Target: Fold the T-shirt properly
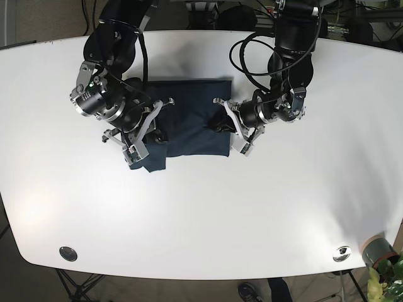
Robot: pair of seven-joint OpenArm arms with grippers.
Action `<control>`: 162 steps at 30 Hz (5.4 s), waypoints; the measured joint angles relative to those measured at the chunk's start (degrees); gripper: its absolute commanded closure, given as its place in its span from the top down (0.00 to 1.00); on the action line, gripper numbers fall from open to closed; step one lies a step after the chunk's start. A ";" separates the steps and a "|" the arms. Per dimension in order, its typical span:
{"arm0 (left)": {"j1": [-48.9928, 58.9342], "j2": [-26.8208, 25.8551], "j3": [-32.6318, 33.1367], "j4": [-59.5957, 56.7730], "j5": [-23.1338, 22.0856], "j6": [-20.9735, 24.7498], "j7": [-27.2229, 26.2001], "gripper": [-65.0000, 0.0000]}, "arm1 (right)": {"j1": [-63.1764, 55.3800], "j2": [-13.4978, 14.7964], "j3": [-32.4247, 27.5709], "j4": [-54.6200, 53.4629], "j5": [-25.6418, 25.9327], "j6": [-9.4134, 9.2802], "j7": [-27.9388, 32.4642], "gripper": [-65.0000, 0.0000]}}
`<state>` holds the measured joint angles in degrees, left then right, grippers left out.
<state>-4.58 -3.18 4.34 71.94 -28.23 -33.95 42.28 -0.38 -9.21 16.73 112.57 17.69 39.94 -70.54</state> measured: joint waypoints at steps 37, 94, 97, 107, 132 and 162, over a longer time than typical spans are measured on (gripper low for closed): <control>0.46 0.09 -1.27 3.13 -0.11 -0.20 2.14 0.01 | -0.31 1.36 -16.65 -3.74 -2.99 -10.27 9.55 0.65; 3.54 -7.74 13.75 23.61 13.77 0.46 4.11 0.01 | 4.79 8.15 -2.54 -13.57 4.96 -8.39 11.45 0.30; 3.96 -5.35 13.68 23.08 17.20 0.44 4.46 0.01 | 8.79 8.37 -2.49 -19.15 0.79 -8.87 10.29 0.18; 7.58 -5.25 13.18 22.75 17.97 0.48 3.89 0.01 | 15.39 8.55 -4.92 -36.76 -5.57 -8.50 22.36 0.18; -7.89 -6.60 12.57 -5.57 13.90 -0.98 -14.56 0.01 | 12.63 10.51 -4.98 -44.02 -7.78 -7.80 32.89 0.17; -21.33 -8.57 19.50 -20.55 15.47 -0.83 -22.16 0.01 | 4.98 12.66 0.11 -35.41 -2.80 -7.78 30.32 0.17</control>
<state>-25.91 -11.75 23.83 51.40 -12.75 -34.79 20.12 4.60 3.44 16.84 77.17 14.90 32.16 -40.23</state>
